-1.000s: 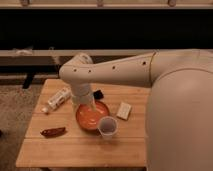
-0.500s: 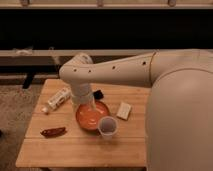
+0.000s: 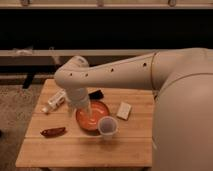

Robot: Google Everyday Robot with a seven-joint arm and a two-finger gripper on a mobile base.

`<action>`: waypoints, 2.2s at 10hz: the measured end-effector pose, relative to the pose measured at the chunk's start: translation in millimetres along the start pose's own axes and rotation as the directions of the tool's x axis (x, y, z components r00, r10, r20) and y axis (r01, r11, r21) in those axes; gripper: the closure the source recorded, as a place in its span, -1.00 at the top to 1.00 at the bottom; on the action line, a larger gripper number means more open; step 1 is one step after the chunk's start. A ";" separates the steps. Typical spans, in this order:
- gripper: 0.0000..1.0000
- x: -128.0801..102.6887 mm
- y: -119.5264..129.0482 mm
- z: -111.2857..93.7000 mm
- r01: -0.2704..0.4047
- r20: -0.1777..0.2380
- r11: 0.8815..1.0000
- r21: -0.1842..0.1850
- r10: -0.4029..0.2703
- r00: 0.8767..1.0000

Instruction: Move the arm in a circular motion

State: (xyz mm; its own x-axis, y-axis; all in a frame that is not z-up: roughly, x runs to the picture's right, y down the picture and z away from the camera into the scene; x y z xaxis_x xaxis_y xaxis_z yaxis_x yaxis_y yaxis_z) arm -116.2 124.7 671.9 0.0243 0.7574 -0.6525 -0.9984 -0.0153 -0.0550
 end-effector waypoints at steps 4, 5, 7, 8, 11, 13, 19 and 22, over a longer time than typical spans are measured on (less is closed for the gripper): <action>0.30 22.5 -70.8 -10.6 -0.117 0.002 0.993 0.009 0.117 0.993; 0.30 14.6 -95.0 -14.1 -0.148 0.006 0.989 0.017 0.148 0.989; 0.30 -17.9 -136.5 -19.6 -0.188 0.011 0.982 0.030 0.188 0.982; 0.30 -31.9 -150.4 -21.1 -0.199 0.016 0.979 0.033 0.199 0.980; 0.30 -101.2 -189.6 -23.5 -0.202 0.032 0.979 0.038 0.200 0.979; 0.30 -138.7 -183.1 -23.5 -0.166 0.039 0.985 0.040 0.165 0.986; 0.30 -207.5 -59.0 -9.4 0.034 0.032 0.998 0.046 -0.036 0.999; 0.30 -212.9 18.5 -1.0 0.180 0.021 0.983 0.042 -0.181 0.983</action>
State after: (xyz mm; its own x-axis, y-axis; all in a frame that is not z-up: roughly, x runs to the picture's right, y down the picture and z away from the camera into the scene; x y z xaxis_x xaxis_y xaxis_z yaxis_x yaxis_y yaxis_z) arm -139.9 -37.4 809.1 0.2040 0.7611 -0.6157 -0.9789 0.1491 -0.1401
